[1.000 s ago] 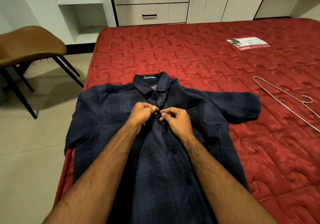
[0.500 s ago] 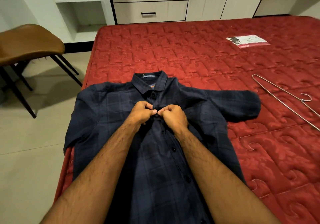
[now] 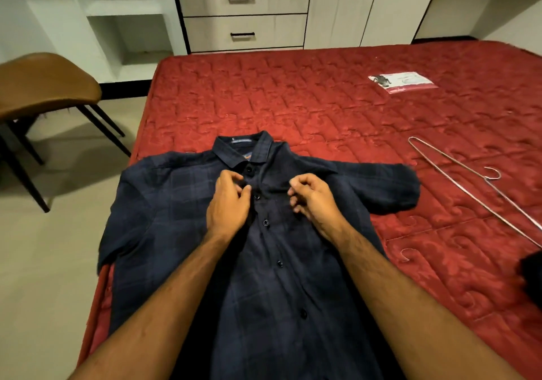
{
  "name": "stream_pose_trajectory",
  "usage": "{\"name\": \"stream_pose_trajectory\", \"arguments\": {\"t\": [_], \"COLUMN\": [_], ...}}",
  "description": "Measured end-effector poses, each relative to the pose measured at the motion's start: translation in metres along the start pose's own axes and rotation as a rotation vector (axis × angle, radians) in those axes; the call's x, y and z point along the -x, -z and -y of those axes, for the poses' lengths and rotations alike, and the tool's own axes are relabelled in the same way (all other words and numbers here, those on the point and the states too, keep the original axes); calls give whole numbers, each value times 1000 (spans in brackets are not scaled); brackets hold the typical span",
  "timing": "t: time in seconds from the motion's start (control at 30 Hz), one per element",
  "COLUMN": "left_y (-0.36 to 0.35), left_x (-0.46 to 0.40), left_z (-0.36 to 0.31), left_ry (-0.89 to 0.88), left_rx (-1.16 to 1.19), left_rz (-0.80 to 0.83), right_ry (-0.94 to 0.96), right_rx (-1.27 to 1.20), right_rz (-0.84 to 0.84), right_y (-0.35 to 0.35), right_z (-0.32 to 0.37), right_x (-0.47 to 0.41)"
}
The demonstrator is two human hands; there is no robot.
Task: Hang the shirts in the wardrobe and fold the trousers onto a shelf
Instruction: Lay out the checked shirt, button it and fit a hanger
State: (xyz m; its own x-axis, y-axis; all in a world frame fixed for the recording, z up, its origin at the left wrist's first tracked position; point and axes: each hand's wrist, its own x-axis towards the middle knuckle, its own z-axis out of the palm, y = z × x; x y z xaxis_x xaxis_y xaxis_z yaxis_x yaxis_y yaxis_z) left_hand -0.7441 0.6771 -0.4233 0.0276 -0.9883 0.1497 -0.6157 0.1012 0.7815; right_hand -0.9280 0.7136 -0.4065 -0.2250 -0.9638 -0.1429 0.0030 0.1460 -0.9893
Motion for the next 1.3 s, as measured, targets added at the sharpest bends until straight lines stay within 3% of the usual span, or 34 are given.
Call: {"name": "stream_pose_trajectory", "arguments": {"t": [0.1, 0.23, 0.33, 0.43, 0.53, 0.67, 0.77, 0.87, 0.97, 1.1, 1.2, 1.3], "left_y": [-16, -81, -144, -181, -189, -188, -186, -180, -165, -119, -76, -29], "left_x": [11, 24, 45, 63, 66, 64, 64, 58, 46, 39, 27, 15], "left_z": [-25, -96, -129, -127, -119, -120, -123, -140, -164, -195, -191, -159], "left_ry": [-390, -654, -670, -716, -748, -697, -635, -404, -24, 180, 189, 233], "left_rx": [-146, -381, -565, -699, -687, -624, -552, -258, 388, 1030, 1293, 1435], "left_rz": [-13, 303, 536, 503, 441, 465, 520, 643, 678, 545, 317, 95], "right_ry": [110, 251, 285, 77, -93, 39, 24, 123, 364, 599, 674, 617], "right_rx": [12, 463, 944, 1226, 1238, 1302, 1240, 858, 557, 531, 618, 546], "right_rz": [-119, -321, -531, -715, -638, -662, -690, -664, -625, -433, -237, 10], "right_y": [59, 155, 237, 311, 358, 348, 333, 316, 268, 183, 127, 83], "right_z": [12, 14, 1, -10, -24, -28, -17, 5, 38, 66, 69, 67], "right_x": [4, 1, 8, 18, 21, 16, 13, 13, 20, 40, 51, 51]}}
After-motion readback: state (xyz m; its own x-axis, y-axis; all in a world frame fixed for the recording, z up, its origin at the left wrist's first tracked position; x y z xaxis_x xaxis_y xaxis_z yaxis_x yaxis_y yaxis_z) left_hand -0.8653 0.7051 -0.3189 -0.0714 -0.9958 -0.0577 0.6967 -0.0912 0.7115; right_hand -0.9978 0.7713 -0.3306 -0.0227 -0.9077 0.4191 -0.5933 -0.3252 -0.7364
